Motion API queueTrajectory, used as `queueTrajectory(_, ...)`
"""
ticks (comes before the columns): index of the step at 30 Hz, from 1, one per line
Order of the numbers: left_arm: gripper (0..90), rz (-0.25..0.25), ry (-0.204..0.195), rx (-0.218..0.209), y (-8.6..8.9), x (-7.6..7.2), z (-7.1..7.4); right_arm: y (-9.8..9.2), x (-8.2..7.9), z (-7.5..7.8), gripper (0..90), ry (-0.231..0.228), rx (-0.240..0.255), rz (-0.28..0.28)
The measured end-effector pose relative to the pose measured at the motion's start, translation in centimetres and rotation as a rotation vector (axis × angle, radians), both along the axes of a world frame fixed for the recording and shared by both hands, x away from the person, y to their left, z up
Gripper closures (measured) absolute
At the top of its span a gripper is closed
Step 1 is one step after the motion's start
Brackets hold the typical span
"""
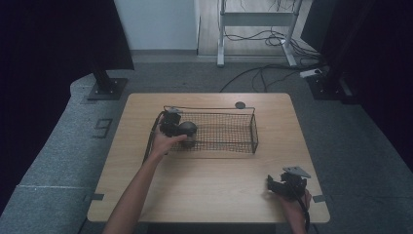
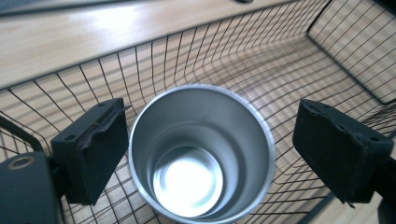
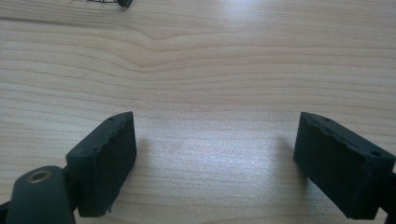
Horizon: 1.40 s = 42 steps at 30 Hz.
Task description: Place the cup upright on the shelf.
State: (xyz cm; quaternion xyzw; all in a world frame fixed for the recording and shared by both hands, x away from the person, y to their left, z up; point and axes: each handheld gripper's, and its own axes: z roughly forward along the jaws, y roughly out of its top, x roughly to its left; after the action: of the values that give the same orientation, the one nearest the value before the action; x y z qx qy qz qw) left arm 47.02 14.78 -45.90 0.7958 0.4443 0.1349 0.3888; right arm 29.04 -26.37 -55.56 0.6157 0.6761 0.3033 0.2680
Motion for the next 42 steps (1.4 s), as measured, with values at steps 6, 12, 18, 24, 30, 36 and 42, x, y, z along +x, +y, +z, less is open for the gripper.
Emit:
queueTrajectory(6,11.0,0.015,-0.057,-0.030,0.7,-0.7,1.4,0.0,0.0,0.0,12.9,0.001,0.001,-0.001)
queueTrajectory(12,11.2,0.011,-0.085,-0.041,1.3,-1.7,2.5,0.0,0.0,0.0,12.9,0.001,0.001,-0.001)
queueTrajectory(18,11.8,-0.014,-0.136,-0.054,1.5,-3.6,3.4,0.0,0.0,0.0,12.8,0.000,0.000,0.000)
queueTrajectory(24,12.5,-0.047,-0.153,-0.078,2.1,-5.7,3.4,0.0,0.0,0.0,12.9,0.002,0.000,-0.001)
queueTrajectory(30,12.4,-0.054,-0.192,-0.082,3.4,-8.4,3.1,0.0,0.0,0.0,12.9,0.003,0.003,-0.004)
queueTrajectory(36,12.7,-0.069,-0.197,-0.094,4.8,-11.2,1.9,0.0,0.0,0.0,12.9,0.002,0.001,-0.002)
queueTrajectory(42,12.9,-0.076,-0.192,-0.063,5.2,-13.6,0.0,0.0,0.0,0.0,12.9,0.002,0.001,-0.003)
